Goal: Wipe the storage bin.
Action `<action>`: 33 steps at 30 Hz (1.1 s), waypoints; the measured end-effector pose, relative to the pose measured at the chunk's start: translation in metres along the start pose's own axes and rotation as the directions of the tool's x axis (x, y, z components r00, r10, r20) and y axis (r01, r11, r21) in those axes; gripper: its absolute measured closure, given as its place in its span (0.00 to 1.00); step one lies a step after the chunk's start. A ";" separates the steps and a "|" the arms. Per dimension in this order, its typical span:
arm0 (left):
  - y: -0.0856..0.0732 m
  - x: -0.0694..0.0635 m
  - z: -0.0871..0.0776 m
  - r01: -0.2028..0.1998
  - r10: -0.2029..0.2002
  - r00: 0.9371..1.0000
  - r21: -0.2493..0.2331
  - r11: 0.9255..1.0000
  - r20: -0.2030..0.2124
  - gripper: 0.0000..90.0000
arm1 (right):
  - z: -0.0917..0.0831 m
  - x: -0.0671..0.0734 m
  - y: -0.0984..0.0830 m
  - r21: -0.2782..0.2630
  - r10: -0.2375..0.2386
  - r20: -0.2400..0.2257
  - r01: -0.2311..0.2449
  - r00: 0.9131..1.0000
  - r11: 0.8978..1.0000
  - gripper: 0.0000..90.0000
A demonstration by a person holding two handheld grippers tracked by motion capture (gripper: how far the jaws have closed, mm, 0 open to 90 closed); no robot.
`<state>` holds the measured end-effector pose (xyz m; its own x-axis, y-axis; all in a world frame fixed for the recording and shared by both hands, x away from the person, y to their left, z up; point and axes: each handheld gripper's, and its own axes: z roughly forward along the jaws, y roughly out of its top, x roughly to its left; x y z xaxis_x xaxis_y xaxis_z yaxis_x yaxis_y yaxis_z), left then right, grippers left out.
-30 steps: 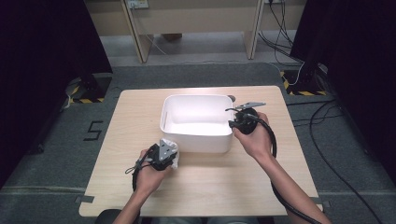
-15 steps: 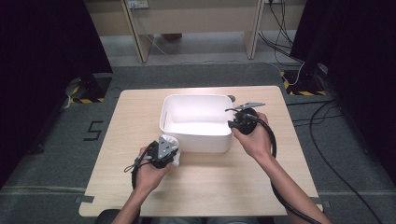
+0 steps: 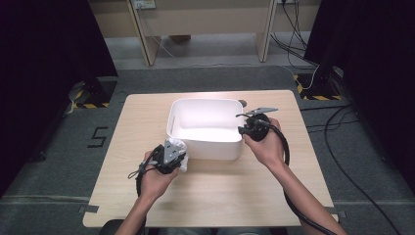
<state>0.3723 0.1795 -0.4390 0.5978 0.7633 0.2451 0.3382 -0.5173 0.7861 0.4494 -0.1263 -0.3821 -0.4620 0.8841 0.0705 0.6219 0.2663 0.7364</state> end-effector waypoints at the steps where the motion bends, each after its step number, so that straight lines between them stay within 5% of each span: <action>1: 0.000 0.000 0.000 0.002 -0.002 1.000 -0.001 1.000 -0.002 0.84 | 0.000 0.000 0.000 0.000 0.001 -0.002 -0.001 1.000 1.000 0.81; 33: 0.000 -0.003 0.011 -0.040 0.040 0.999 0.018 0.999 -0.025 0.84 | 0.002 0.003 0.000 -0.007 -0.011 -0.003 0.011 1.000 1.000 0.80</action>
<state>0.3781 0.1729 -0.4463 0.5927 0.7513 0.2904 0.3269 -0.5539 0.7657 0.4492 -0.1229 -0.3829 -0.4709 0.8798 0.0649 0.6125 0.2731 0.7418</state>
